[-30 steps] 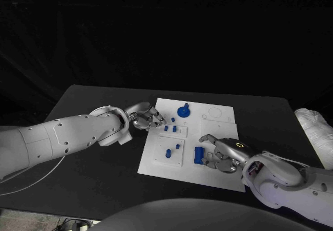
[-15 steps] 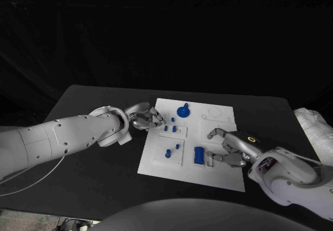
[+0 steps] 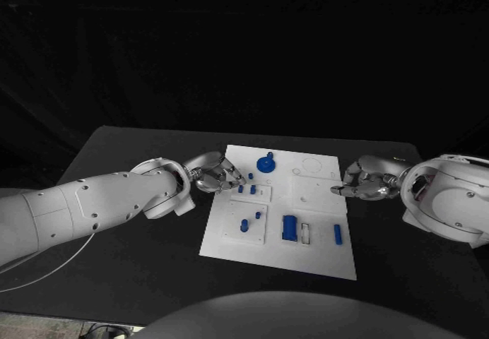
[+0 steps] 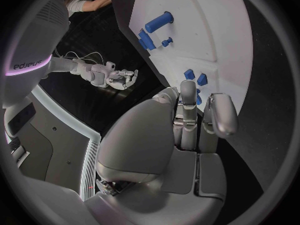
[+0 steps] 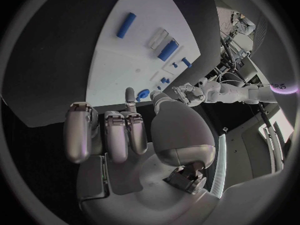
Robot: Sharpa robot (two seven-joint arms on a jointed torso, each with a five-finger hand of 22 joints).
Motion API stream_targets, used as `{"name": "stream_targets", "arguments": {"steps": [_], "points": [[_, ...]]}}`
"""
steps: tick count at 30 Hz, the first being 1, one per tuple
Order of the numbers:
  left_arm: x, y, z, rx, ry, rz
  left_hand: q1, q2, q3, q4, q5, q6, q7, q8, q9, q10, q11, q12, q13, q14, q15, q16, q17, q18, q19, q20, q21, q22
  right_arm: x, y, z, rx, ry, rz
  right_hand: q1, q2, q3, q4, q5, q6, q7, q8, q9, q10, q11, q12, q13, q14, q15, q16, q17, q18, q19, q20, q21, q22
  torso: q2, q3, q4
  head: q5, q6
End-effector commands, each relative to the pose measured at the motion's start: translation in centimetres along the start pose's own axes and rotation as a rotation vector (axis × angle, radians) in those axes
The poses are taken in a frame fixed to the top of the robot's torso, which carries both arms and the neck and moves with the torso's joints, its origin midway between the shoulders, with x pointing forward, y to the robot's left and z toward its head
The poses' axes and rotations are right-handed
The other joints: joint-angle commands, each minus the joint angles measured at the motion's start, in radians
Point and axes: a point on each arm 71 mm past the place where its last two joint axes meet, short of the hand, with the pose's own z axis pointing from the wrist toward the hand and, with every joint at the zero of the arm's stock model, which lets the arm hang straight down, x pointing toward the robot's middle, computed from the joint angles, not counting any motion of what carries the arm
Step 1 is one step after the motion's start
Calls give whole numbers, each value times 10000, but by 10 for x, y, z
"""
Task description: Assemble the parts on the task board
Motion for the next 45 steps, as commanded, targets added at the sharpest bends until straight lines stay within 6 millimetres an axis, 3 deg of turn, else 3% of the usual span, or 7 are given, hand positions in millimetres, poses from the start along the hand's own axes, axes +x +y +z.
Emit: {"name": "stream_targets", "arguments": {"steps": [1,4,8,13,26,33,45], "points": [[1,-4,3,164,-36,20,-20,-84,39,3,58,17,52,69,10,73,29,-49,-3,-89,-1,-53,-9,133,-72,32,-44,1633,8,-13,4,1563,2218,-1178,-68,0,34,-38,89,400,-67,-357,21,1041,-148,39,2630,1029,-121,34,2633,-126,-4,-126,14,1904,-15,-26,10,-43,-1],[2,-5,3,179,-18,16,-23,-86,45,4,59,20,55,71,11,77,31,-50,-3,-91,0,-54,-10,134,-75,33,-49,1631,6,-16,11,1898,2681,-1416,-159,53,63,-17,2,834,-125,-748,56,1041,-207,39,2630,1029,-185,34,2633,-110,-43,-188,-66,1878,-27,-47,21,-47,-1],[2,-5,3,177,-21,15,-27,-92,61,5,60,30,59,78,14,92,37,-49,-2,-102,3,-67,-27,134,-75,36,-49,1631,4,-16,20,2085,2972,-1506,-163,105,122,-62,-3,1127,-171,-1046,47,1041,-229,39,2630,1029,-222,34,2633,-101,-63,-221,-110,1864,-8,-13,7,-18,-1],[2,-5,3,163,1,10,-29,-95,67,5,60,37,59,81,16,97,39,-48,-2,-104,4,-68,-28,134,-76,37,-50,1631,5,-10,28,2040,3159,-1349,-12,109,289,-287,93,1574,-230,-1556,-7,1041,-288,39,2630,1029,-275,34,2633,-96,-69,-280,-139,1858,-12,-30,7,-75,-1],[3,-5,3,194,21,1,-38,-105,89,6,60,58,64,95,22,120,47,-46,-1,-110,9,-75,-38,134,-78,42,-53,1630,22,-4,41,2055,3564,-806,-34,68,443,-504,-280,1639,-126,-2405,-154,1041,-212,39,2630,1029,-234,34,2633,-92,-84,-259,-203,1842,-21,-25,11,-62,-1],[2,-4,0,159,-16,-4,-38,-105,89,6,60,58,64,95,22,120,47,-46,-1,-110,9,-75,-38,134,-78,42,-53,1630,40,-5,45,2081,3927,-631,-27,61,474,-570,-331,1668,-106,-2577,-192,1041,-193,39,2630,1029,-206,34,2633,-68,-129,-237,-317,1808,-19,-28,9,-27,-1],[2,-4,1,154,24,-12,-38,-105,89,6,60,58,64,95,22,120,47,-46,-1,-110,9,-75,-38,134,-78,42,-53,1630,51,-5,46,2109,4046,-885,-101,94,503,-616,-464,1902,-130,-2728,-183,1041,-208,39,2630,1029,-198,34,2633,-48,-157,-212,-402,1783,-22,-31,2,-57,-1]]}}
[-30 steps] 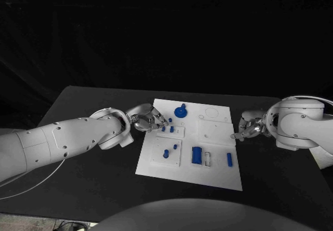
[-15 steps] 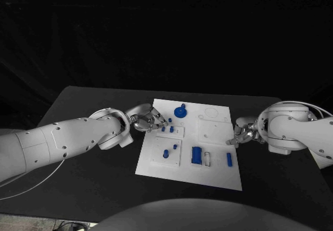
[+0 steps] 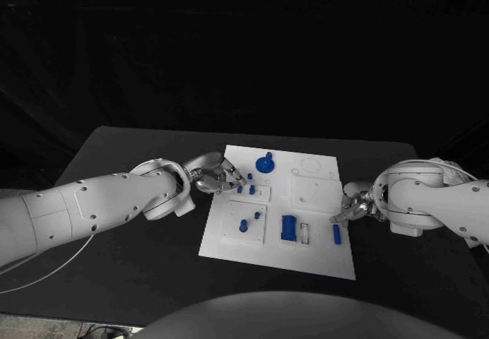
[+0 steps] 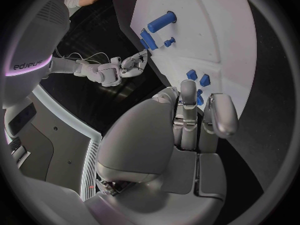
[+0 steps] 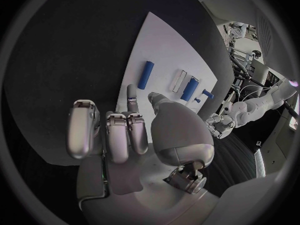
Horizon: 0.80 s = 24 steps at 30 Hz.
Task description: Assemble the parts on the task board
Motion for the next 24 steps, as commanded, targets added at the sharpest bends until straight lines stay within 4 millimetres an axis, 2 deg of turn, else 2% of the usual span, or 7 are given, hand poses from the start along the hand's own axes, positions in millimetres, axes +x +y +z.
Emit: {"name": "stream_targets", "arguments": {"steps": [1,11,18,22,24], "points": [[1,-2,1,88,16,-5,2,-65,62,-22,60,20,26,53,9,84,13,-46,-1,-50,21,-27,-4,134,-43,6,-54,1625,2,0,2,102,60,-184,-108,16,3,-62,-71,87,14,-53,0,1039,2,39,2633,1043,2,34,2627,-53,-67,-12,-18,1777,-3,-1,3,-4,0],[1,-1,1,45,40,-12,-3,-77,80,-23,60,34,28,63,13,98,17,-48,-1,-51,25,-29,-7,135,-47,11,-62,1623,14,1,8,91,507,-103,-176,4,-4,-76,-98,189,-3,-141,3,1039,-19,39,2633,1043,-5,34,2627,-24,-114,-15,-146,1739,-4,-1,8,18,0],[1,-1,1,14,59,-18,-3,-77,80,-23,60,34,28,63,13,98,17,-48,-1,-51,25,-29,-7,135,-47,11,-62,1623,21,0,13,156,643,-18,-232,-17,6,-137,-98,122,30,-388,-25,1039,-18,39,2633,1043,11,34,2627,20,-198,-6,-375,1668,-4,-2,2,28,0],[1,-1,0,-6,74,-21,-3,-77,80,-23,60,34,28,63,13,98,17,-48,-1,-51,25,-29,-7,135,-47,11,-62,1623,24,-1,15,221,644,-6,-164,-54,67,-314,57,39,69,-570,38,1039,9,39,2633,1043,30,34,2627,86,-320,9,-715,1561,-2,-1,1,35,0],[1,-1,1,-23,90,-24,-3,-77,80,-23,60,34,28,63,13,98,17,-48,-1,-51,25,-29,-7,135,-47,11,-62,1623,26,-2,17,262,644,-11,-76,-84,150,-490,378,18,77,-637,154,1039,20,39,2633,1043,36,34,2627,131,-403,19,-960,1483,0,1,2,34,0]]}}
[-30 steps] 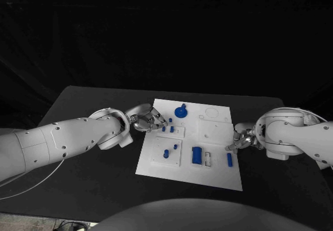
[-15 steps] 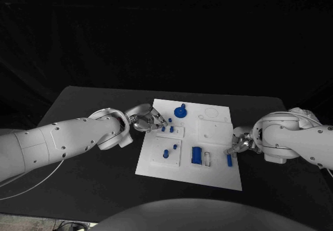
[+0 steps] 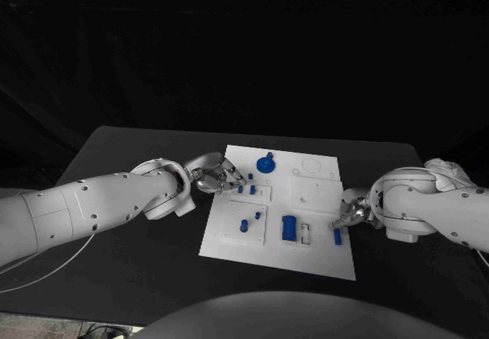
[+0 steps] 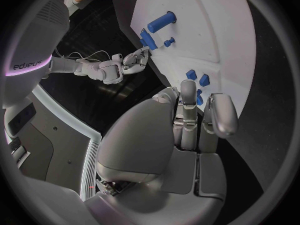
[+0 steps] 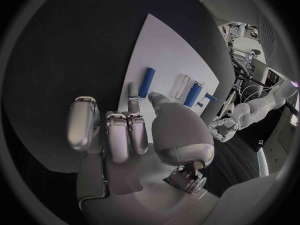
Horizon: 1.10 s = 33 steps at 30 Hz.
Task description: Assemble the parts on the task board
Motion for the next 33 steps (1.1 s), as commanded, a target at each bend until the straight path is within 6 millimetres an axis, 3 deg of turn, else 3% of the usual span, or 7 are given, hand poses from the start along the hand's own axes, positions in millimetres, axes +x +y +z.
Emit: {"name": "stream_targets", "arguments": {"steps": [1,9,15,19,24,33], "points": [[1,-1,1,8,92,-24,-4,-77,51,5,60,35,28,63,16,61,-20,-48,-1,-51,25,-29,-8,136,-47,11,-62,1624,12,-3,6,193,300,-142,134,-75,82,-168,301,-105,-2,-356,-930,1038,14,39,2634,1044,31,34,2630,141,-110,1,-200,1467,6,2,-3,0,-1],[2,-1,1,-39,141,-31,-4,-77,51,5,60,35,28,63,16,61,-20,-48,-1,-51,25,-29,-8,136,-47,11,-62,1624,20,-5,13,338,387,-77,530,-154,541,-777,598,-211,-24,-435,-574,1038,-15,39,2634,1044,-2,34,2630,262,-323,-24,-887,1236,2,0,-3,11,-1],[2,-1,1,-75,178,-28,-15,-90,66,8,58,40,33,68,18,70,-15,-51,-2,-62,29,-45,-36,138,-52,15,-71,1622,24,-7,17,403,436,12,685,-193,850,-1185,964,-244,-72,-298,-134,1038,-55,39,2634,1044,-42,34,2630,345,-452,-56,-1390,1053,2,-1,-5,13,-1],[2,-1,1,-79,189,-24,-15,-90,66,8,58,40,33,68,18,70,-15,-51,-2,-62,29,-45,-36,138,-52,15,-71,1622,26,-7,18,381,441,142,886,-191,1130,-1577,1346,-410,-93,-106,296,1038,-80,39,2634,1044,-71,34,2630,375,-484,-87,-1631,958,5,-1,-1,10,-1],[3,-2,1,-88,208,-25,-15,-90,66,8,58,40,33,68,18,70,-15,-51,-2,-62,29,-45,-36,138,-52,15,-71,1622,28,-8,18,313,436,526,883,-115,1542,-2088,1640,-739,-140,390,1292,1038,-131,39,2634,1044,-104,34,2630,404,-472,-133,-1937,843,6,0,2,25,-1],[2,0,1,-161,213,-17,-22,-96,77,9,57,44,35,72,19,85,-11,-50,-1,-70,33,-57,-58,141,-62,18,-89,1617,30,-14,17,229,635,1579,579,-61,1746,-2189,1800,-960,-150,585,1880,1038,-145,39,2634,1005,-126,-62,2493,418,-449,-142,-2123,788,2,-1,-5,60,-1]]}}
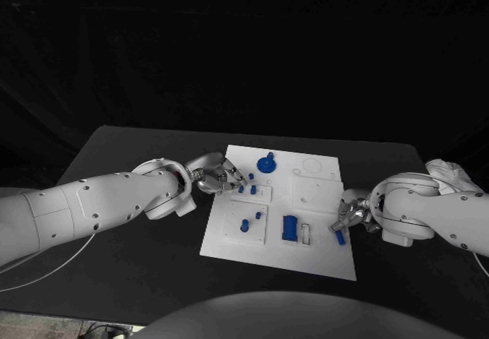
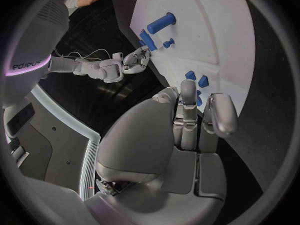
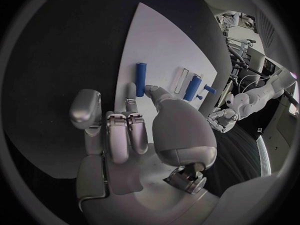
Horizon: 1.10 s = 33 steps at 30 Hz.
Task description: Assemble the parts on the task board
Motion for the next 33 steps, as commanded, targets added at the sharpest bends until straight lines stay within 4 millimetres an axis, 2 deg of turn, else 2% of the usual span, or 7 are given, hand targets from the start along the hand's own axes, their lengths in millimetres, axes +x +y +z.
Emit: {"name": "stream_targets", "arguments": {"steps": [1,11,21,33], "points": [[1,-1,0,-14,153,-21,-25,-98,82,8,57,46,37,73,13,91,-9,-49,-1,-74,34,-61,-39,143,-65,19,-57,1616,23,-14,8,563,831,487,-150,14,929,-836,62,-593,-456,22,-831,1049,-61,39,2635,998,-52,-76,2478,107,-13,-52,-61,784,-5,-2,-1,9,-1],[1,0,1,-48,154,-18,-25,-98,82,8,57,46,37,73,13,91,-9,-49,-1,-74,34,-61,-39,143,-65,19,-57,1616,18,-14,-1,376,1044,1223,-269,33,987,-829,117,-648,-447,20,-719,1049,-57,39,2635,971,-52,-148,2378,120,-21,-53,-159,755,-4,-2,-7,1,-1],[2,-1,2,-48,196,-16,-25,-98,82,8,57,46,37,73,13,91,-9,-49,-1,-74,34,-61,-39,143,-65,19,-57,1616,-1,-1,-16,-86,1044,1542,-303,39,1002,-823,122,-666,-443,9,-698,1049,-54,39,2635,970,-50,-150,2375,122,-22,-53,-178,750,-9,-3,12,-39,-1],[2,0,3,-64,251,-21,-30,-104,96,8,57,47,38,76,14,98,-10,-52,-2,-85,36,-75,-62,145,-72,22,-70,1613,2,22,-18,-599,1715,2119,-438,51,1099,-835,123,-829,-389,-103,-611,1049,-12,39,2635,933,-22,-252,2237,157,-97,-35,-443,672,1,-1,8,-79,-1]]}}
